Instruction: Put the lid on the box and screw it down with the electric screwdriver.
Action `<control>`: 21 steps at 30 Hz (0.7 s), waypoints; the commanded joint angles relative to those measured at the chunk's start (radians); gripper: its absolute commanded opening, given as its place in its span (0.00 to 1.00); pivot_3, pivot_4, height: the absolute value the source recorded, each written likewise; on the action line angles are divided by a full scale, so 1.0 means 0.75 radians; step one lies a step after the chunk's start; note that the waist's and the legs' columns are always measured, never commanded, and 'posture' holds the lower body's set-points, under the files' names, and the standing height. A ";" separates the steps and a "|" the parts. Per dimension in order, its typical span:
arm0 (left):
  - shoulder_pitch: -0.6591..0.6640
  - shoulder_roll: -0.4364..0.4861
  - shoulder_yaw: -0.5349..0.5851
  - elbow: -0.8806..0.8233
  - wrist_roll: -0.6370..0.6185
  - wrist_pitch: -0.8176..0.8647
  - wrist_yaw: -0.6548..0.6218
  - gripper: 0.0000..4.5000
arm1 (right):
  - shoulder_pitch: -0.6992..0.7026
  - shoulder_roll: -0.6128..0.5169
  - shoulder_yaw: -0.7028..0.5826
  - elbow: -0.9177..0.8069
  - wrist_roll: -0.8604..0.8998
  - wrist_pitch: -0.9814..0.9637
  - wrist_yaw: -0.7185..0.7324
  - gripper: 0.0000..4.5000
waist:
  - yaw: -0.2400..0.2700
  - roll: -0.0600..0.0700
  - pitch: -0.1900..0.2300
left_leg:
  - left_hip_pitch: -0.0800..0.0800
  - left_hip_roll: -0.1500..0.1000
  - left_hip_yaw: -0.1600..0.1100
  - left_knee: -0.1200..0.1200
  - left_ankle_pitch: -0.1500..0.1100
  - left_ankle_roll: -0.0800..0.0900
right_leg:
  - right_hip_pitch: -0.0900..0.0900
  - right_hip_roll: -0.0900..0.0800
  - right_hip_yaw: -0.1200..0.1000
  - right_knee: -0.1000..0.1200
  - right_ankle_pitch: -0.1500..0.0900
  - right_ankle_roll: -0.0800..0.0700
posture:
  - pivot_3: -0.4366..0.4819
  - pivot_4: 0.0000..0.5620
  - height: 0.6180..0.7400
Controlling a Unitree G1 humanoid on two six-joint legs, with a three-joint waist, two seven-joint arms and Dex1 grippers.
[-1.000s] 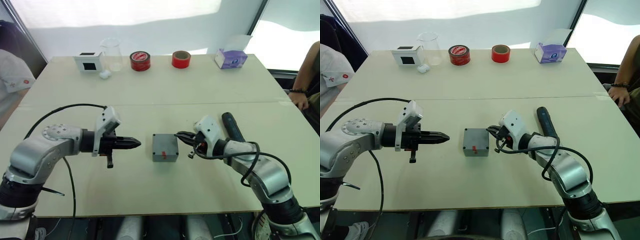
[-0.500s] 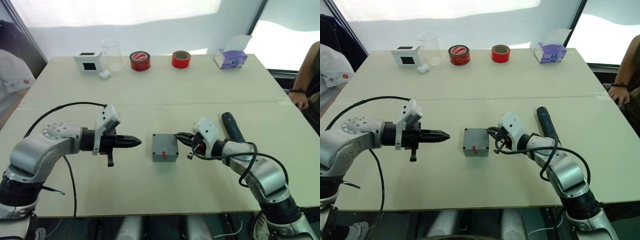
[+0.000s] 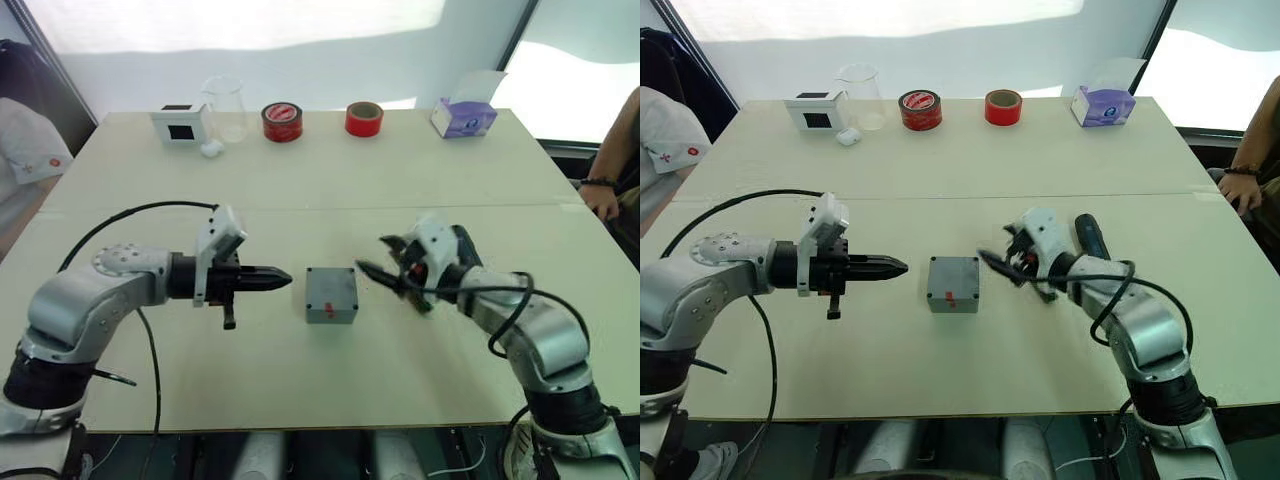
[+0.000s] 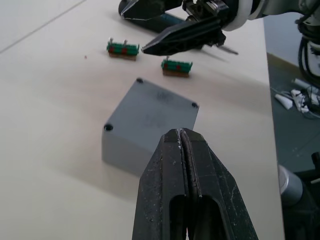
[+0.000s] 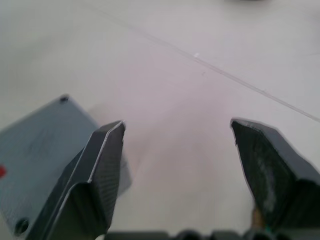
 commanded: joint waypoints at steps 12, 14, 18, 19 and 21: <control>-0.117 0.082 -0.186 -0.103 0.116 -0.221 -0.254 0.00 | -0.495 -0.801 0.178 0.481 0.303 0.893 0.249 0.99 | -0.009 0.003 0.003 | 0.000 0.002 0.001 -0.003 -0.001 0.001 | 0.000 0.000 -0.001 -0.005 -0.004 -0.007 | 0.48 0.27 1.00; -0.129 0.079 -0.204 -0.093 0.143 -0.242 -0.264 0.00 | -0.507 -0.827 0.263 0.548 0.274 0.870 0.293 0.99 | -0.017 0.004 0.003 | 0.000 0.002 0.003 -0.003 -0.001 0.001 | 0.001 -0.001 0.000 -0.007 -0.004 -0.007 | 0.48 0.27 1.00; -0.124 0.077 -0.204 -0.087 0.158 -0.258 -0.269 0.00 | -0.554 -0.824 0.394 0.688 0.224 0.819 0.368 0.99 | -0.032 0.004 0.003 | -0.001 0.001 0.004 -0.003 -0.001 0.002 | 0.000 -0.001 0.000 -0.007 -0.001 -0.002 | 0.48 0.27 1.00; -0.113 0.079 -0.198 -0.088 0.160 -0.260 -0.268 0.00 | -0.572 -0.809 0.414 0.714 0.221 0.820 0.384 0.99 | -0.032 0.004 0.003 | -0.001 0.001 0.004 -0.003 -0.001 0.002 | 0.000 -0.001 0.000 -0.007 -0.001 -0.002 | 0.48 0.27 1.00; -0.098 0.082 -0.190 -0.091 0.163 -0.262 -0.264 0.00 | -0.596 -0.789 0.443 0.754 0.214 0.824 0.407 0.99 | -0.033 0.004 0.003 | -0.002 0.001 0.004 -0.003 -0.001 0.002 | -0.001 -0.001 0.000 -0.007 -0.001 -0.002 | 0.48 0.27 1.00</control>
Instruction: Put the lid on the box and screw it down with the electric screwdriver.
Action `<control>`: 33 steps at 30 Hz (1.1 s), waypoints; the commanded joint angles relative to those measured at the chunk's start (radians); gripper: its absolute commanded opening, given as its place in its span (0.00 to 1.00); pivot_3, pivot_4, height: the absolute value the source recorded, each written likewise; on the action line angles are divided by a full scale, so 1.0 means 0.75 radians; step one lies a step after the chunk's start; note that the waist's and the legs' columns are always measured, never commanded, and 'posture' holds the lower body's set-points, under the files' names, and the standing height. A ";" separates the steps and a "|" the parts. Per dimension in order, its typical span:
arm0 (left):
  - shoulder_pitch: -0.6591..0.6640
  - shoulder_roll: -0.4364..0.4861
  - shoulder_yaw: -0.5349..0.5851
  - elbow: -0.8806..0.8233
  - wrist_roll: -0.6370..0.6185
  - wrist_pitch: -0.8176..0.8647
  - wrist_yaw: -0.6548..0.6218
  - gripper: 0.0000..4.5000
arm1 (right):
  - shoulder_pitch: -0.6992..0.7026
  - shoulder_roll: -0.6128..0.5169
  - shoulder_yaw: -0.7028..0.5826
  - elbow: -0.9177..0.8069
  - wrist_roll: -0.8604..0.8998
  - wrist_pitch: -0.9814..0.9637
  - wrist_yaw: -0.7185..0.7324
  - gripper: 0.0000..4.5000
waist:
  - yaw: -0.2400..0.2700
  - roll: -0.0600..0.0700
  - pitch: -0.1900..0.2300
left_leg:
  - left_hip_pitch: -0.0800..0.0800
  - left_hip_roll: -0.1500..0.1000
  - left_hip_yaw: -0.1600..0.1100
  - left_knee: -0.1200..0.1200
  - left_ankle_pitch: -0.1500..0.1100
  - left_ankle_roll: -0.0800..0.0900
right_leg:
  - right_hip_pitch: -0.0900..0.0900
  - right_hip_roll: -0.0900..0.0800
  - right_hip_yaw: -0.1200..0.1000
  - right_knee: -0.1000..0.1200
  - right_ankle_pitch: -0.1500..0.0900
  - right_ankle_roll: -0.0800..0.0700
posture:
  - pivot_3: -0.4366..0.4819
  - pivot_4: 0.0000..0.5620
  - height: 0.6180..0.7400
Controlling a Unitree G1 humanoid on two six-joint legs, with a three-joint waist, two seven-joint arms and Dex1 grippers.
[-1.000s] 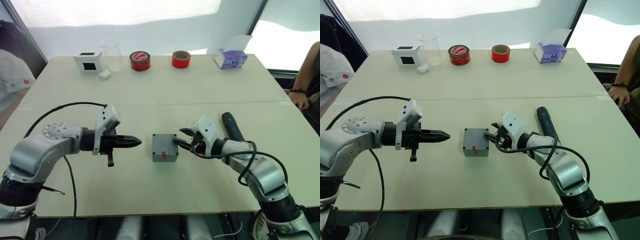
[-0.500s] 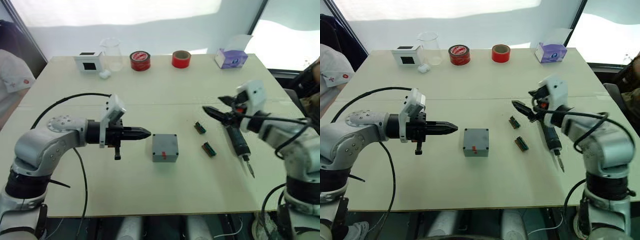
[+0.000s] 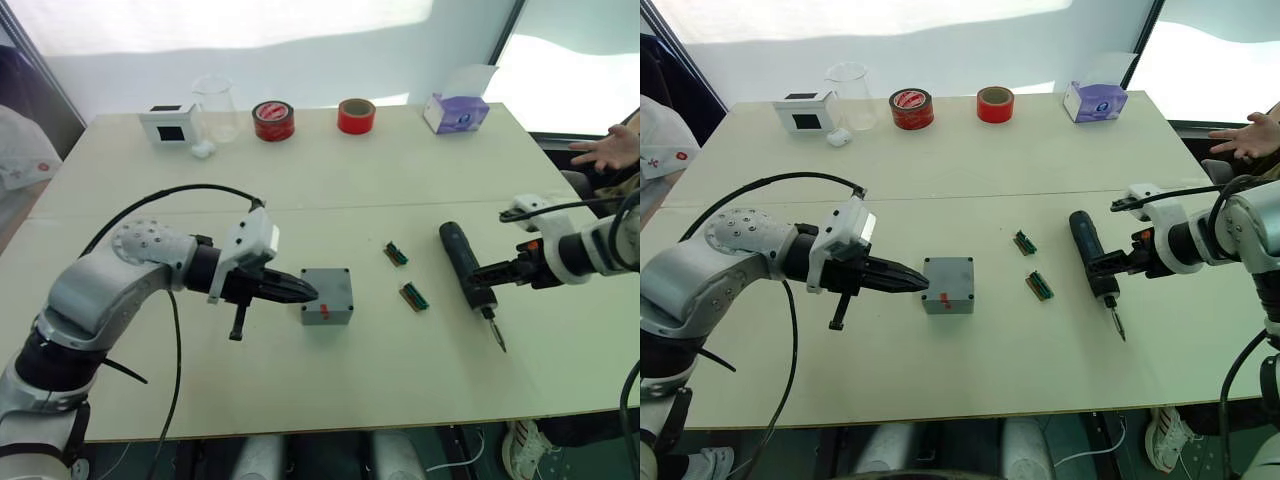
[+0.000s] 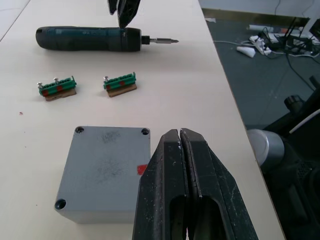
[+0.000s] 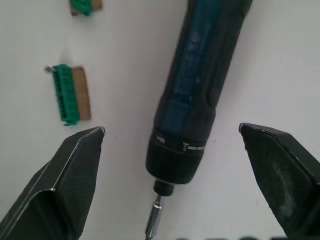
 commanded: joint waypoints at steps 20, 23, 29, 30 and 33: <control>0.112 0.009 0.067 -0.034 0.003 -0.013 0.104 0.00 | -0.106 0.122 0.478 0.264 -0.380 -0.297 0.298 0.73 | -0.001 -0.001 0.000 | 0.000 0.000 -0.001 0.001 0.000 0.000 | -0.001 0.001 0.000 0.002 0.000 0.000 | 0.48 0.27 1.00; 0.106 -0.009 0.053 -0.026 0.011 -0.016 0.118 0.00 | -0.114 0.153 0.456 0.299 -0.422 -0.286 0.284 0.51 | 0.001 -0.002 -0.001 | 0.000 0.000 -0.001 0.002 0.000 -0.001 | 0.000 0.001 0.000 0.002 0.000 0.000 | 0.48 0.27 1.00; 0.076 -0.038 0.062 0.056 0.006 -0.003 0.130 0.00 | -0.179 0.218 0.264 0.435 -0.483 -0.313 0.172 0.40 | 0.000 -0.005 -0.002 | 0.000 0.000 -0.001 0.002 0.000 -0.001 | 0.000 0.001 0.000 0.003 0.000 0.000 | 0.48 0.27 1.00; 0.066 -0.041 0.067 0.082 0.009 -0.003 0.130 0.00 | -0.200 0.229 0.216 0.464 -0.496 -0.338 0.143 0.40 | -0.002 -0.005 -0.002 | 0.001 0.000 -0.001 0.002 0.001 -0.001 | 0.001 0.001 0.000 0.003 0.000 0.000 | 0.48 0.27 1.00; 0.058 -0.013 0.066 0.149 0.046 -0.028 0.107 0.00 | -0.217 0.246 -0.004 0.396 -0.448 -0.444 0.092 0.40 | -0.002 0.001 0.002 | 0.001 0.000 -0.001 0.003 0.001 -0.001 | 0.001 0.001 0.000 0.004 0.000 0.000 | 0.48 0.27 1.00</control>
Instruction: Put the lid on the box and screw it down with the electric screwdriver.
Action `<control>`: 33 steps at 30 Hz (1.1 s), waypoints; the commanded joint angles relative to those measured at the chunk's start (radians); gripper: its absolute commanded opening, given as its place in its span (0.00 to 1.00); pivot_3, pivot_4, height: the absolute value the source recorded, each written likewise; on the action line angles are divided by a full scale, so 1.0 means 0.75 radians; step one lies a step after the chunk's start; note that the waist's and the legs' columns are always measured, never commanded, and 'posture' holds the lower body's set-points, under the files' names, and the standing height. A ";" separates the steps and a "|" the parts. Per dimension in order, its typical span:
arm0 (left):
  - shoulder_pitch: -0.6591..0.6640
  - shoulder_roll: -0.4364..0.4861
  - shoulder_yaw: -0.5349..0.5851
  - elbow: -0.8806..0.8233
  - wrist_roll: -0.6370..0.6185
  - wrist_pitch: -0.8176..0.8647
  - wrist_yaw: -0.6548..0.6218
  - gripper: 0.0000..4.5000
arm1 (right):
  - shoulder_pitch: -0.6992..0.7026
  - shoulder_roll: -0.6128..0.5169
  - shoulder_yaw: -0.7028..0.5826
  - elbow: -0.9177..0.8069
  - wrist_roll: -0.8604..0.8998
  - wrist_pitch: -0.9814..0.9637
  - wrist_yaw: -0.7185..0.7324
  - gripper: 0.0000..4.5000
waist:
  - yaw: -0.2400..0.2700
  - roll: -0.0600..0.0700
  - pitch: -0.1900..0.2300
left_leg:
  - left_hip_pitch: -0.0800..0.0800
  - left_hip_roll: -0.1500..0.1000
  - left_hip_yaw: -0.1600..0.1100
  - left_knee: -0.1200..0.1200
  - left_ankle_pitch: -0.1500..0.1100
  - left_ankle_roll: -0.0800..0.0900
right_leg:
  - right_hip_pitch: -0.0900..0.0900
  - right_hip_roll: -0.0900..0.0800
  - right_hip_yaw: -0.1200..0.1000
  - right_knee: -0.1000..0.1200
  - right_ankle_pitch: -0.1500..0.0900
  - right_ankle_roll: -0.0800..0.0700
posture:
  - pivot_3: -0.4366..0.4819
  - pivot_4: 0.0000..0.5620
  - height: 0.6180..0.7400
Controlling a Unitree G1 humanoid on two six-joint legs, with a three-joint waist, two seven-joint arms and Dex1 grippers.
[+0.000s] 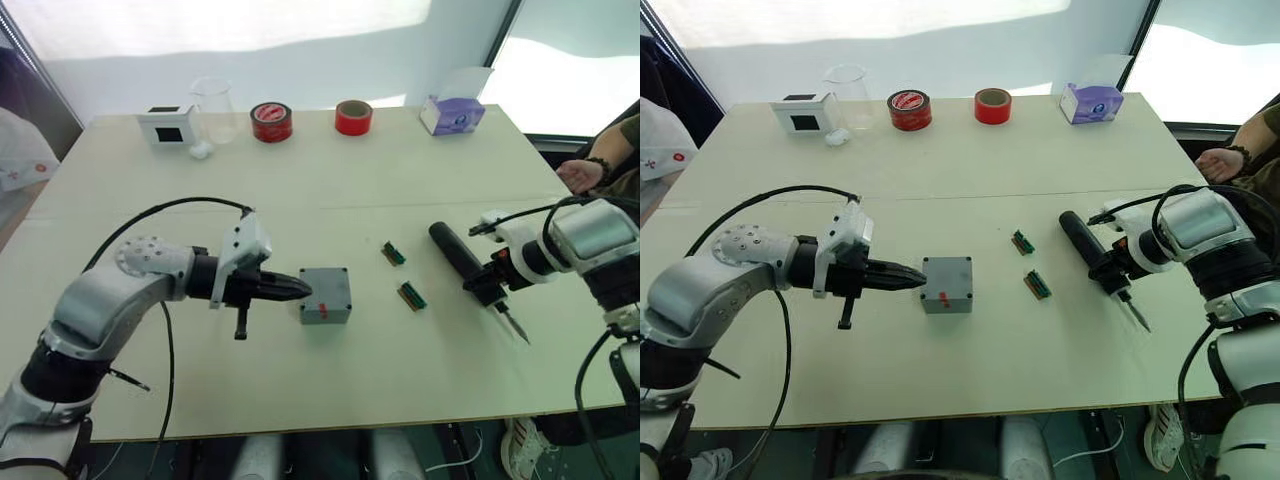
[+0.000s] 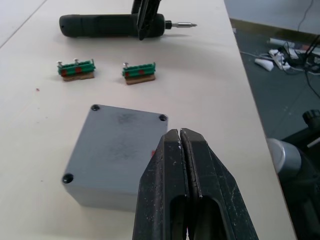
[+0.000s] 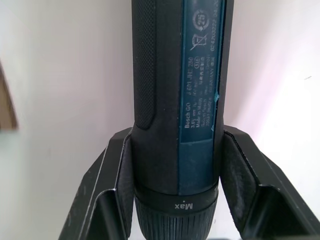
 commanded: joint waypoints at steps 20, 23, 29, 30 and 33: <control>-0.166 -0.139 -0.171 0.224 0.240 -0.097 -0.010 0.00 | 0.628 0.988 -0.830 -1.434 0.566 -0.687 -0.647 0.40 | 0.003 0.007 0.004 | -0.020 0.001 -0.003 0.000 0.011 -0.016 | -0.024 0.005 0.001 0.010 0.001 0.000 | 0.48 0.27 1.00; -0.152 -0.159 -0.219 0.241 0.303 -0.146 -0.023 0.00 | 0.665 1.002 -0.758 -1.419 0.515 -0.778 -0.657 0.40 | 0.000 0.007 0.004 | -0.020 0.000 -0.002 0.001 0.011 -0.016 | -0.024 0.004 0.001 0.010 0.001 0.000 | 0.48 0.27 1.00; -0.139 -0.166 -0.262 0.256 0.371 -0.167 -0.031 0.00 | 0.727 1.018 -0.626 -1.388 0.422 -0.913 -0.662 0.40 | -0.001 0.007 0.004 | -0.020 0.001 -0.003 0.001 0.011 -0.017 | -0.024 0.004 0.001 0.010 0.001 0.000 | 0.48 0.27 1.00; -0.136 -0.166 -0.267 0.258 0.383 -0.173 -0.035 0.00 | 0.735 1.018 -0.612 -1.382 0.410 -0.932 -0.661 0.40 | -0.001 0.007 0.004 | -0.020 0.001 -0.003 0.001 0.011 -0.017 | -0.024 0.004 0.001 0.010 0.001 0.000 | 0.48 0.27 1.00; -0.120 -0.150 -0.294 0.261 0.416 -0.182 -0.048 0.00 | 0.760 1.029 -0.560 -1.340 0.346 -1.000 -0.670 0.40 | 0.000 0.007 0.004 | -0.019 0.001 -0.003 0.001 0.011 -0.017 | -0.024 0.005 0.001 0.010 0.001 0.000 | 0.48 0.27 1.00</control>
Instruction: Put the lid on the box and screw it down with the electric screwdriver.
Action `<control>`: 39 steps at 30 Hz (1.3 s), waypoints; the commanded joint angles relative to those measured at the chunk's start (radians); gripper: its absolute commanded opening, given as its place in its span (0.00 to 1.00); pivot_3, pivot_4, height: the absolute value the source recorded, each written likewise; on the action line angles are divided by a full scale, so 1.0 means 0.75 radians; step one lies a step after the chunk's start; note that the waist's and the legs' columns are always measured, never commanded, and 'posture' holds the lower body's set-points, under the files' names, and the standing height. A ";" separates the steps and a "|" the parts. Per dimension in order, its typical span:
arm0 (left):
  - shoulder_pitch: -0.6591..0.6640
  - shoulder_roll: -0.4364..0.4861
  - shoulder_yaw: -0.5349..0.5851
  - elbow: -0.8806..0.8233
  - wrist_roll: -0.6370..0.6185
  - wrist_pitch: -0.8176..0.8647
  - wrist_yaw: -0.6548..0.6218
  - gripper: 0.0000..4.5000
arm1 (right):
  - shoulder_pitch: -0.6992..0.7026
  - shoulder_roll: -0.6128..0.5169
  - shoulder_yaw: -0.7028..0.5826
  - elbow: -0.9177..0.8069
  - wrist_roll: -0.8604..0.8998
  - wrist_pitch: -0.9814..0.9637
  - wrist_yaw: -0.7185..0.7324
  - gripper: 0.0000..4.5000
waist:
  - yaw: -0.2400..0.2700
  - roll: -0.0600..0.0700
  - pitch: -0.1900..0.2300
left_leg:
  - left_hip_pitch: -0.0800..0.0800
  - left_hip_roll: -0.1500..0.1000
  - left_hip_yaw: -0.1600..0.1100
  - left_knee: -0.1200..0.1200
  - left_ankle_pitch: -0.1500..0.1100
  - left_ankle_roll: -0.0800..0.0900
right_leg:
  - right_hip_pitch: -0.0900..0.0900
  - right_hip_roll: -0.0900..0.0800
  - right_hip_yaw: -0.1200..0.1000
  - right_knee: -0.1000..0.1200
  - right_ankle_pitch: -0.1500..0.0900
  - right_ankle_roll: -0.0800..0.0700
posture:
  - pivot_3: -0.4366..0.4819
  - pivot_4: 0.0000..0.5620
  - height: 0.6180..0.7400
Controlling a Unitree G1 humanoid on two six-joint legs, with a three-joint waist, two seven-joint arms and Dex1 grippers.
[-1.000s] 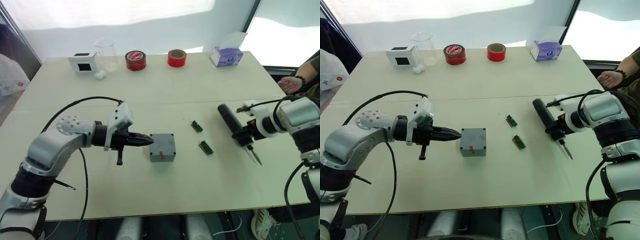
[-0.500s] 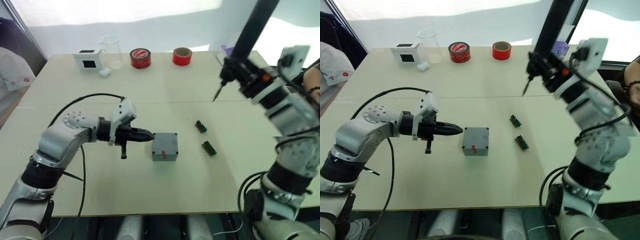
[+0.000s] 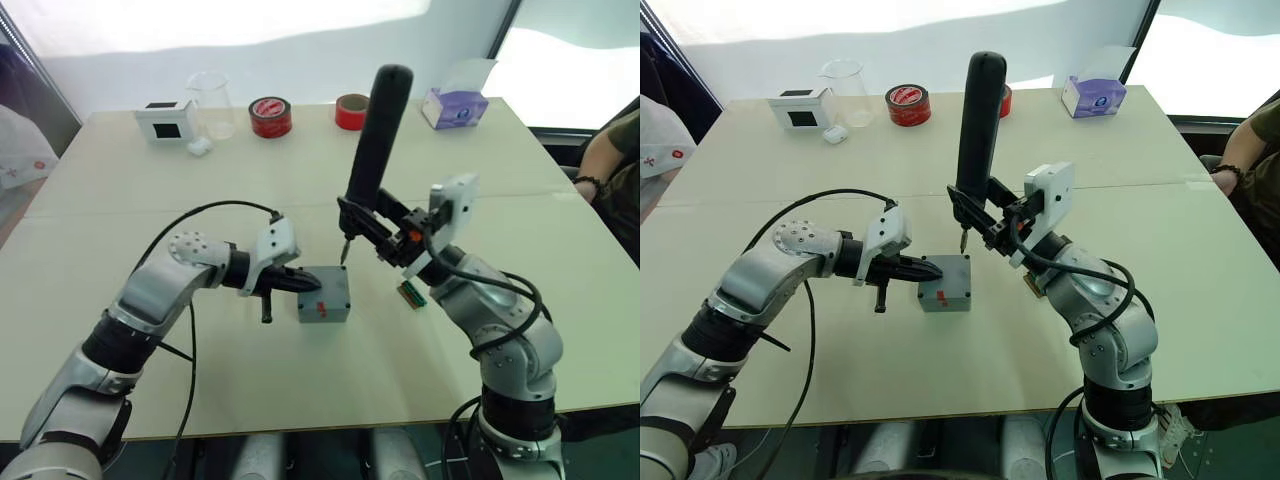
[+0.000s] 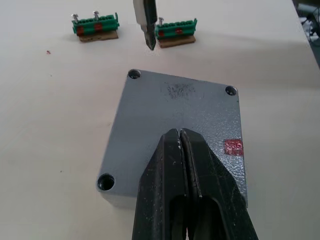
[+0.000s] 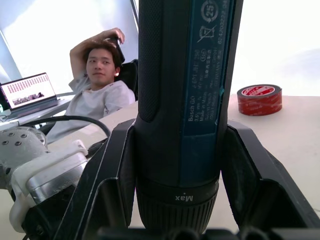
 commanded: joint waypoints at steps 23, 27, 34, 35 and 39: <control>0.043 0.030 -0.020 0.009 0.073 -0.051 -0.073 0.00 | 0.124 -0.030 0.116 0.143 -0.230 -0.352 0.049 0.40 | 0.003 0.000 -0.001 | 0.002 0.000 0.000 0.000 0.000 0.000 | 0.002 0.000 0.000 0.001 0.000 0.000 | 0.48 0.27 1.00; 0.049 0.032 -0.027 0.024 0.089 -0.066 -0.074 0.00 | 0.211 -0.080 0.197 0.189 -0.288 -0.335 0.087 0.40 | 0.002 -0.002 -0.004 | 0.006 0.000 0.000 0.000 -0.001 0.001 | 0.007 0.000 0.000 0.000 0.000 0.000 | 0.48 0.27 1.00; 0.048 0.026 -0.028 0.058 0.112 -0.085 -0.088 0.00 | 0.202 -0.085 0.229 0.230 -0.303 -0.251 0.046 0.40 | 0.003 -0.007 -0.010 | 0.034 0.002 -0.001 -0.003 -0.008 0.012 | 0.036 0.001 0.000 -0.005 -0.002 0.000 | 0.48 0.27 1.00; 0.048 0.025 -0.029 0.063 0.116 -0.087 -0.088 0.00 | 0.201 -0.084 0.238 0.243 -0.298 -0.219 0.043 0.40 | 0.002 -0.007 -0.011 | 0.036 0.002 -0.001 -0.003 -0.008 0.012 | 0.037 0.001 0.000 -0.005 -0.002 -0.001 | 0.48 0.27 1.00; 0.052 0.022 -0.031 0.065 0.124 -0.090 -0.086 0.00 | 0.203 -0.082 0.251 0.259 -0.299 -0.171 0.024 0.40 | 0.004 -0.009 -0.022 | 0.037 0.002 -0.001 -0.004 -0.008 0.012 | 0.038 0.001 0.000 -0.005 -0.002 -0.002 | 0.48 0.27 1.00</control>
